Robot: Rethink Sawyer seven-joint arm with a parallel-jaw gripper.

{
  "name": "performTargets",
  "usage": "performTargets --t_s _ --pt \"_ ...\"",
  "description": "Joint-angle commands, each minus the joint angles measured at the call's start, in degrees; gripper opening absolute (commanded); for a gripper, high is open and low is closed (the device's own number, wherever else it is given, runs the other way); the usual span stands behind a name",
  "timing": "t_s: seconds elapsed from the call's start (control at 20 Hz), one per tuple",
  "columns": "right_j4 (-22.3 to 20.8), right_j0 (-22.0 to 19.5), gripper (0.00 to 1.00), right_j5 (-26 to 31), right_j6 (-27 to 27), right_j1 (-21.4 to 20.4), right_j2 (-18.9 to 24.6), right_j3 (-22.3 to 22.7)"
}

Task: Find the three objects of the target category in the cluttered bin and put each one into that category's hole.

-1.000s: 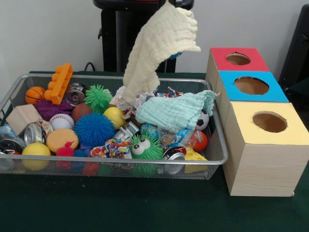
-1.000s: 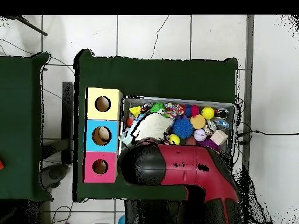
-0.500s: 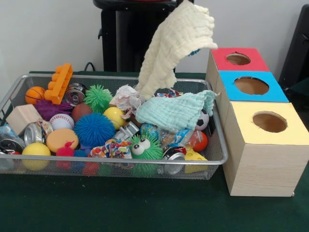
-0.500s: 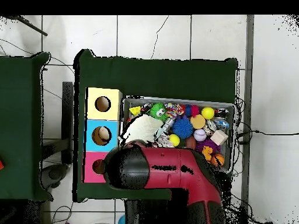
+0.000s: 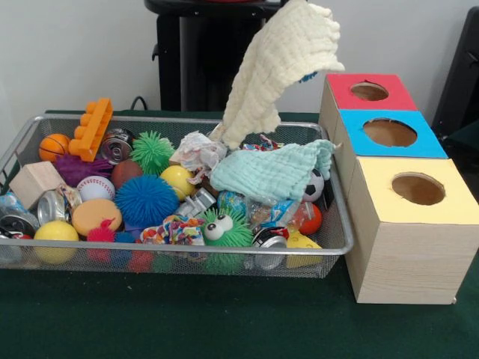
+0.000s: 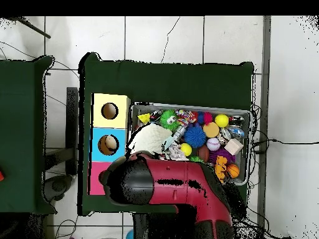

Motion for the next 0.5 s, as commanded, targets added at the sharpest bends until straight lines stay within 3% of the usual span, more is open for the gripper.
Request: performTargets --t_s 0.05,0.1,0.15,0.5 --pt "2.36 0.08 0.00 5.39 14.00 1.53 -2.18 -2.57" --pt "2.39 0.10 0.00 5.45 13.30 1.54 -2.21 -2.59" --pt "3.07 0.34 1.00 4.96 13.27 1.61 -2.78 -2.45" --pt "3.64 0.40 1.00 4.36 11.83 1.91 -3.02 -2.14"
